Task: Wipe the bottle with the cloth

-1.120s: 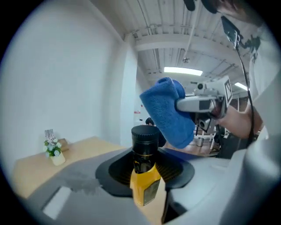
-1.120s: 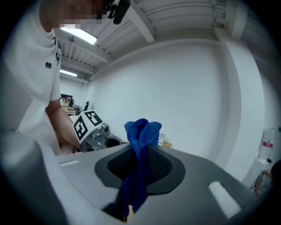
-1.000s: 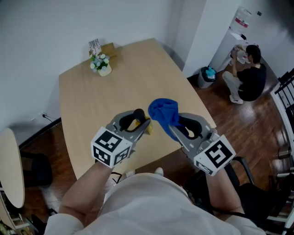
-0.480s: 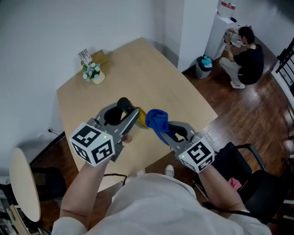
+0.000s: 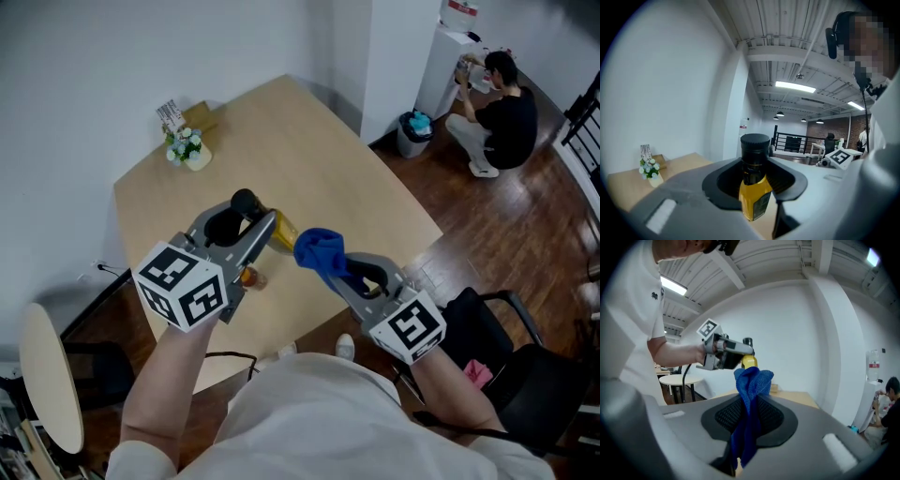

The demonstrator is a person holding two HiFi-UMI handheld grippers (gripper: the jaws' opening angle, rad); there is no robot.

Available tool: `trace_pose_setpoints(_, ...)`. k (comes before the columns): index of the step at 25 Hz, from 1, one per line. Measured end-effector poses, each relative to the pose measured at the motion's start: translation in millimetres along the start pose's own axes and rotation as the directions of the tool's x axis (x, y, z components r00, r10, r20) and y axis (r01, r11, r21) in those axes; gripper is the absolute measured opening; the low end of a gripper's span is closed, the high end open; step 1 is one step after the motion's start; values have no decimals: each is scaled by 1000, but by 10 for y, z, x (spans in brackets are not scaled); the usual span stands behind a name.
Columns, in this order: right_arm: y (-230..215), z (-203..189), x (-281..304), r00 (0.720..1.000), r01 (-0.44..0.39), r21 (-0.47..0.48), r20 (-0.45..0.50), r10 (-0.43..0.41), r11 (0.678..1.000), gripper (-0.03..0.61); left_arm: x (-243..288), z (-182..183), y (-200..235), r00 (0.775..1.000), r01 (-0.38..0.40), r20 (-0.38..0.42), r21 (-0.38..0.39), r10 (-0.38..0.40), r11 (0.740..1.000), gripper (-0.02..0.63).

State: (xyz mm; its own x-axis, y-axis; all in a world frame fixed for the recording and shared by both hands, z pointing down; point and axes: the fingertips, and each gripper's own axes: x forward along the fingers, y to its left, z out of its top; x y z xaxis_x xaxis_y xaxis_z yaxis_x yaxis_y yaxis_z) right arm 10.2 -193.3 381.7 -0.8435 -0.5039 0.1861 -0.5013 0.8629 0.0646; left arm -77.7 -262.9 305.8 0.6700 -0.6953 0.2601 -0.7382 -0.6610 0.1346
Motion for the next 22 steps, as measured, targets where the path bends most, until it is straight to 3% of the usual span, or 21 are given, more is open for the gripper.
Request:
trace_pose_setpoints(4,215,413,-8,998,-43,-94,39,47,995,81,30,-35,11,1000,-6,-1,-18,6,1000,152)
trace_pose_setpoints(9,351,397,192,999,-53,-98,-4,53,994,81,48,5,-52,1000,5,19,-37,-4,999,152)
trace_pose_setpoints(15,328,-42,349,996,-57,-50,-78,53,997,80,-21,73,-52,999,1,38,-37,0,999,152)
trace_pose_setpoints(22,254,-825,405,976,-70,87,-198,86,994,80,-129,167,-17,998,1,66,-42,2,999,152)
